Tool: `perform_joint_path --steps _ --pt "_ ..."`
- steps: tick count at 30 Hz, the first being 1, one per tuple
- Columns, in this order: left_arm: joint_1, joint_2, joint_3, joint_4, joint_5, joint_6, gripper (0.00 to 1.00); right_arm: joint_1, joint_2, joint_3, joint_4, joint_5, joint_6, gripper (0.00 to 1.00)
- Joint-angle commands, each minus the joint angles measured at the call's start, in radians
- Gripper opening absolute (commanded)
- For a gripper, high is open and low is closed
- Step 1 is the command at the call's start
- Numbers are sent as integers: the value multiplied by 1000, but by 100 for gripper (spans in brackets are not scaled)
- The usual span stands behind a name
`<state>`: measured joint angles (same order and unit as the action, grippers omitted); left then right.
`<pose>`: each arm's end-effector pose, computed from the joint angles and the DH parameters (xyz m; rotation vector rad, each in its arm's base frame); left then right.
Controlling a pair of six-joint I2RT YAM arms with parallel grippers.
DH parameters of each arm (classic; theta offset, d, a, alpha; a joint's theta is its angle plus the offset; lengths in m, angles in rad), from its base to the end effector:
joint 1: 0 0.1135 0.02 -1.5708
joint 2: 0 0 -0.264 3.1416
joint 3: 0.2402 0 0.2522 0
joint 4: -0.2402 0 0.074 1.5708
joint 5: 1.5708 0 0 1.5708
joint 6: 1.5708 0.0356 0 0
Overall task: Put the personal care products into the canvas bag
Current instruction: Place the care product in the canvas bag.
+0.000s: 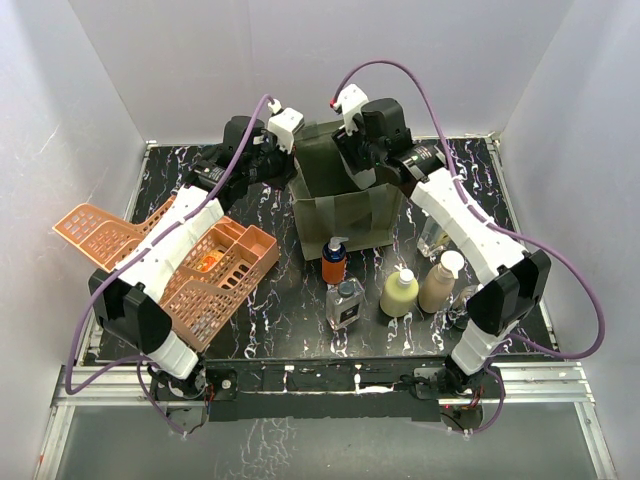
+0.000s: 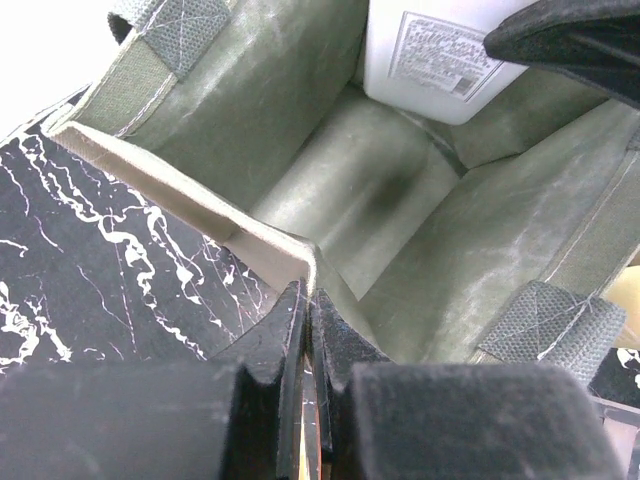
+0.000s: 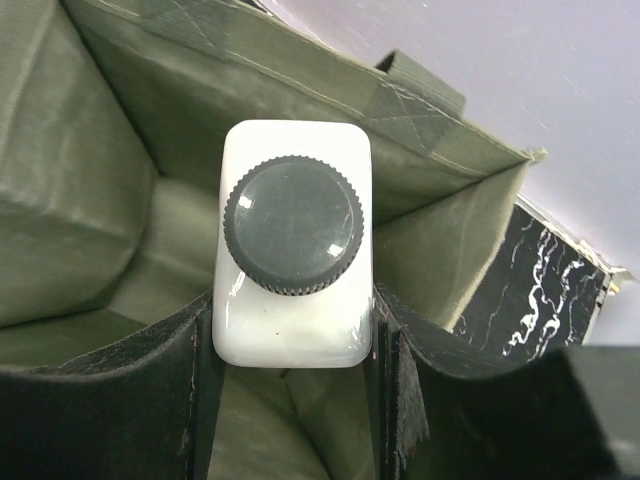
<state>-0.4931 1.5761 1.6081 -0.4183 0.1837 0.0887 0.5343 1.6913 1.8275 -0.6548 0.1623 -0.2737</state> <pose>0.3187 -0.1786 0.4042 0.6830 1.8550 -0.4446 0.3309 0.1891 0.4142 -0.7272 1.9508 -0.0108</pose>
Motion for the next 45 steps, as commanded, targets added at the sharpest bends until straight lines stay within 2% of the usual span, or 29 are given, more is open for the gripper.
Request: perform_joint_path --steps 1,8,13,17,35,45 --pt "1 0 23 -29 44 -12 0 9 -19 84 176 -4 7 8" --pt "1 -6 8 -19 49 -17 0 0 20 7 261 54 32 8" --pt "1 -7 11 -16 67 -26 0 -55 12 -111 349 -23 87 8" --pt "1 -8 10 -13 76 -28 0 -73 -43 -280 530 -87 81 8" --pt "1 -18 -19 -5 126 -24 0 -118 48 -310 591 92 106 8" --pt "1 -23 -27 -3 174 -22 0 -132 116 -365 672 108 76 8"
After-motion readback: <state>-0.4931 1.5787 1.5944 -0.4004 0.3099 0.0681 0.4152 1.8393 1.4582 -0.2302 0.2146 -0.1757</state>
